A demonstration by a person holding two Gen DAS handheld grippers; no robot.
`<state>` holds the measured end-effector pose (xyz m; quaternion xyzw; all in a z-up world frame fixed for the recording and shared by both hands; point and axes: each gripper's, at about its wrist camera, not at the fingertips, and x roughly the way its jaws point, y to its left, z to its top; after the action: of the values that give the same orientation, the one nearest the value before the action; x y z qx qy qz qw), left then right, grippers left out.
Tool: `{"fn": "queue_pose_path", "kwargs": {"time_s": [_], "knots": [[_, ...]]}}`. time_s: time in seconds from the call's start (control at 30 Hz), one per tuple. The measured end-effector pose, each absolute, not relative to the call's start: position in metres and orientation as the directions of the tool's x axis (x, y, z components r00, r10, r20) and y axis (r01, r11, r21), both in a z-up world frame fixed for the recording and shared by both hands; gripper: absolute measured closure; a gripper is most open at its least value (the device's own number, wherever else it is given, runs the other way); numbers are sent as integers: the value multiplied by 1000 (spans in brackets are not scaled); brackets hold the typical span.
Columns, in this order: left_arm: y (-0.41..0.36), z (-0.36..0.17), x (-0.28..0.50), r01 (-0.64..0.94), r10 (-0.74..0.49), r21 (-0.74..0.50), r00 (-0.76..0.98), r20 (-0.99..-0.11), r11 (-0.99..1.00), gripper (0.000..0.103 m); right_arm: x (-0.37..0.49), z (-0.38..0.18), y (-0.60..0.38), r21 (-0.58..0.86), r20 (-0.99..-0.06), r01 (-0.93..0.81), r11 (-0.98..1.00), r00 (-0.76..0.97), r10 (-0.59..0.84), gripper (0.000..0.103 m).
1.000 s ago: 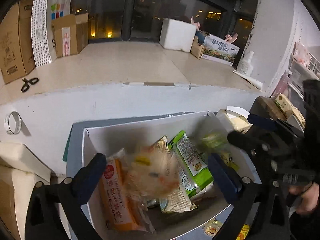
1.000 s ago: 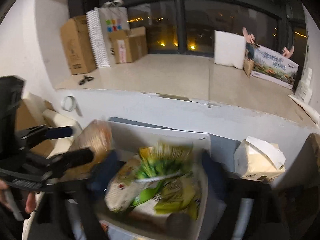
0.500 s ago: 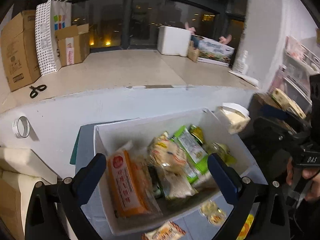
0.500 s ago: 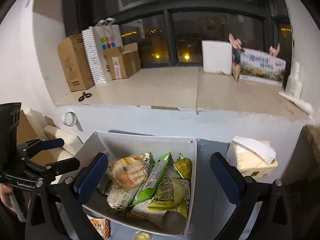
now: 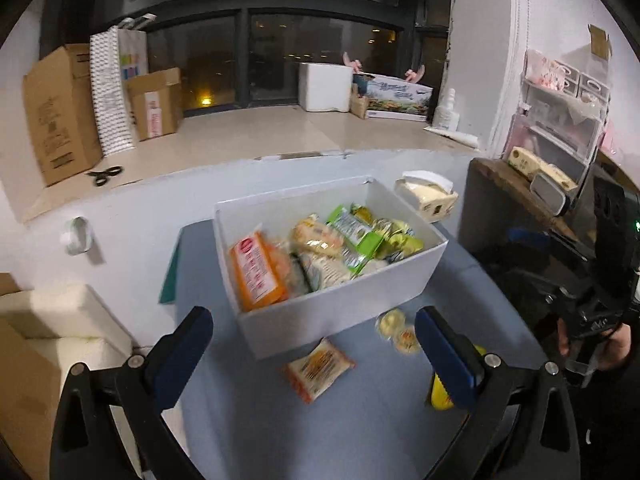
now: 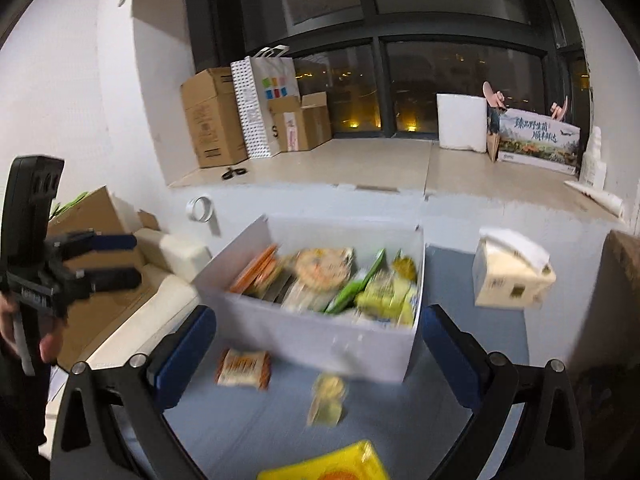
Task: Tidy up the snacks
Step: 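Grasp a jelly cup with the right tool while the left grasps the small striped snack bag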
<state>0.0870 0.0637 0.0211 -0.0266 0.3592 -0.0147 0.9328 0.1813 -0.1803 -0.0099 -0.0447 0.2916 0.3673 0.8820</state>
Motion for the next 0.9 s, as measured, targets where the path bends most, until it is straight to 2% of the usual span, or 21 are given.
{"fn": "queue_pose_path", "kwargs": {"time_s": [0.1, 0.37, 0.63, 0.9], "knots": [[63, 16, 69, -33, -9, -51, 752, -660, 998, 0, 164, -28, -190, 171, -568, -680, 713, 523, 635, 0], [59, 1, 58, -65, -9, -88, 754, -657, 994, 0, 150, -80, -202, 222, -634, -650, 727, 470, 614, 0], [51, -17, 44, -58, -33, -112, 740, -672, 992, 0, 155, -102, -188, 185, -680, -662, 727, 448, 581, 0], [50, -27, 40, -92, 13, -79, 727, -686, 993, 0, 186, -142, -147, 138, -784, -672, 728, 375, 495, 0]]}}
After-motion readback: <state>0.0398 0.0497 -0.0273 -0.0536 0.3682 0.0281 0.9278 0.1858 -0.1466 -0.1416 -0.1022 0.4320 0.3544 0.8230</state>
